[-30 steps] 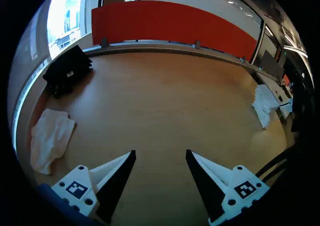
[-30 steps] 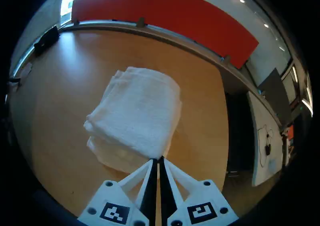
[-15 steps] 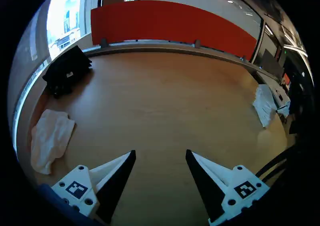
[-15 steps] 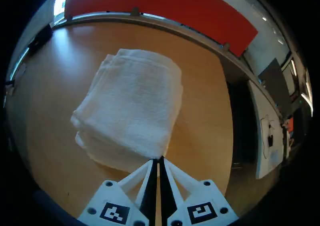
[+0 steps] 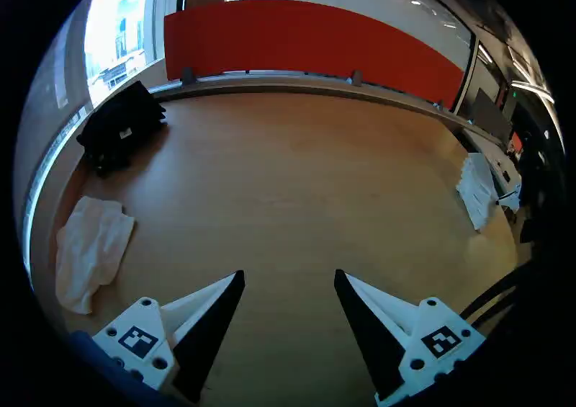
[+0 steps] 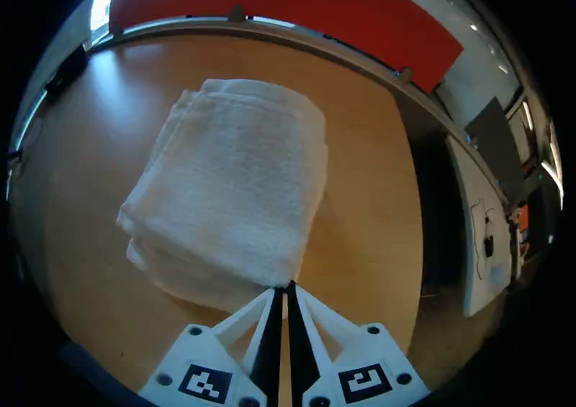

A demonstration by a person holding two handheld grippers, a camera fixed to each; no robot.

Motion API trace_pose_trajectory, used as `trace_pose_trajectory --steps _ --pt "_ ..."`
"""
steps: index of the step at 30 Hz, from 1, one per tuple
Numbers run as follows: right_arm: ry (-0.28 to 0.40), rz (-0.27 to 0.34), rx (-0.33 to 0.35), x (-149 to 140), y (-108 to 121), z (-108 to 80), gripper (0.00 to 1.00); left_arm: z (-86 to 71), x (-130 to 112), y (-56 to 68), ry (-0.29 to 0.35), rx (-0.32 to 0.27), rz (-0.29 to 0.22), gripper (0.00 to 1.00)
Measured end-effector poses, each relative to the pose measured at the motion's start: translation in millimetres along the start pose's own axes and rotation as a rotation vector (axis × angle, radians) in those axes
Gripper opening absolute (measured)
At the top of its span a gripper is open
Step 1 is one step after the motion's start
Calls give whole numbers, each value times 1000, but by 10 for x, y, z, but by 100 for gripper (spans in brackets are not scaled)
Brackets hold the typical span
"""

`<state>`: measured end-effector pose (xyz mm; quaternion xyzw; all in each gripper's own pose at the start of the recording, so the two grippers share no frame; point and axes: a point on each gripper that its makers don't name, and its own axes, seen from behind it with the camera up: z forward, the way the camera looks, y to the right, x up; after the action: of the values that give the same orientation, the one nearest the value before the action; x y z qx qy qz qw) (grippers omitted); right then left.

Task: Fold towel

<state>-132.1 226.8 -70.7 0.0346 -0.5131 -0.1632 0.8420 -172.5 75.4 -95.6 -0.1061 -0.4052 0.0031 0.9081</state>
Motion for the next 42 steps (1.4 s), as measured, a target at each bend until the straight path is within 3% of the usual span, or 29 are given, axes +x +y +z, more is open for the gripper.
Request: trace_pose_trajectory --steps 33,36,42 --pt "-37 5 -6 -85 19 3 6 -6 -26 -49 1 7 -7 93" --pt "-27 -1 -12 -89 18 -15 11 -2 -14 -44 3 5 -10 93" --pt "1 6 -40 -98 57 -83 39 7 11 -51 5 5 -12 93"
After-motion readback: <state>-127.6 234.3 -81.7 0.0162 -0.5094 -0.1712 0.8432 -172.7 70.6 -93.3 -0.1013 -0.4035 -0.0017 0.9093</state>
